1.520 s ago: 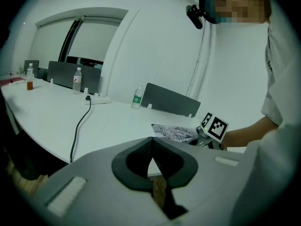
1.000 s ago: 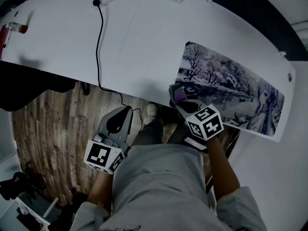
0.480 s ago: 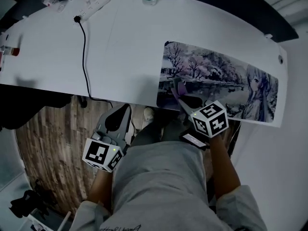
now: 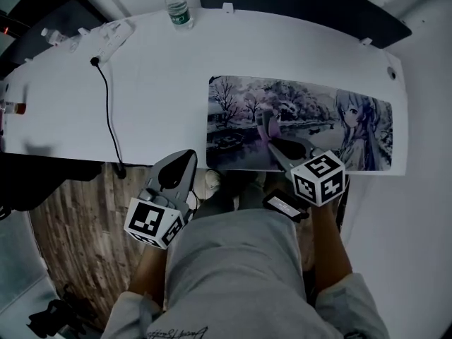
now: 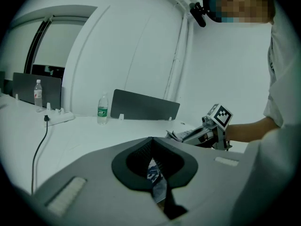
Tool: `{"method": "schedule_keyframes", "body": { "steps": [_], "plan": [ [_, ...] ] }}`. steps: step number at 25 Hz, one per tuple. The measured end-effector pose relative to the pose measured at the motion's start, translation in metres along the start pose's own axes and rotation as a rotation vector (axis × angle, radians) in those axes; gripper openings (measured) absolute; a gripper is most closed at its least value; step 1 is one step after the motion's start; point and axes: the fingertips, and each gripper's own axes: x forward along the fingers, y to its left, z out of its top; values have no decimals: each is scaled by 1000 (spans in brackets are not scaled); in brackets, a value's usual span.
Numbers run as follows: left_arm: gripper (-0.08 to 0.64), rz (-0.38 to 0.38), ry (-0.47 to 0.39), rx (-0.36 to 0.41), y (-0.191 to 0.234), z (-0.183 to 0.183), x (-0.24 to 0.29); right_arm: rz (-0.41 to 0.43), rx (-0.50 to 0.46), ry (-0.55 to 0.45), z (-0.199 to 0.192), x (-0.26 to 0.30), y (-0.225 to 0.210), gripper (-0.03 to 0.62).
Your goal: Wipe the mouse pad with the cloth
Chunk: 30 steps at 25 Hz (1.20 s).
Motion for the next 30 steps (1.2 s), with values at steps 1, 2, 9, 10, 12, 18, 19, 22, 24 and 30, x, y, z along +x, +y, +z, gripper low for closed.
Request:
{"method": "schedule_keyframes", "body": {
  "steps": [1, 2, 9, 10, 12, 18, 19, 22, 24, 30],
  "plan": [
    [18, -6, -4, 4, -4, 3, 5, -5, -1, -13, 5, -7, -3, 43],
    [18, -11, -7, 8, -8, 7, 9, -9, -3, -27, 10, -14, -5, 43],
    [18, -30, -12, 28, -34, 28, 34, -21, -29, -102, 36, -58, -18, 44],
    [18, -33, -11, 32, -37, 30, 37, -21, -29, -111, 39, -63, -19, 44],
    [18, -39, -10, 40, -42, 36, 41, -16, -26, -128, 44, -70, -21, 44],
    [18, -45, -7, 55, -55, 43, 49, 11, -22, -158, 51, -83, -25, 44],
    [18, -46, -7, 55, -55, 43, 49, 11, -28, -157, 52, -84, -25, 43],
    [18, -44, -2, 54, -56, 44, 49, 18, -32, -159, 55, -86, -25, 43],
    [18, -43, 0, 55, -56, 45, 50, 25, -29, -164, 58, -87, -25, 44],
    [18, -47, 2, 58, -60, 45, 52, 39, -34, -176, 63, -89, -26, 43]
  ]
}}
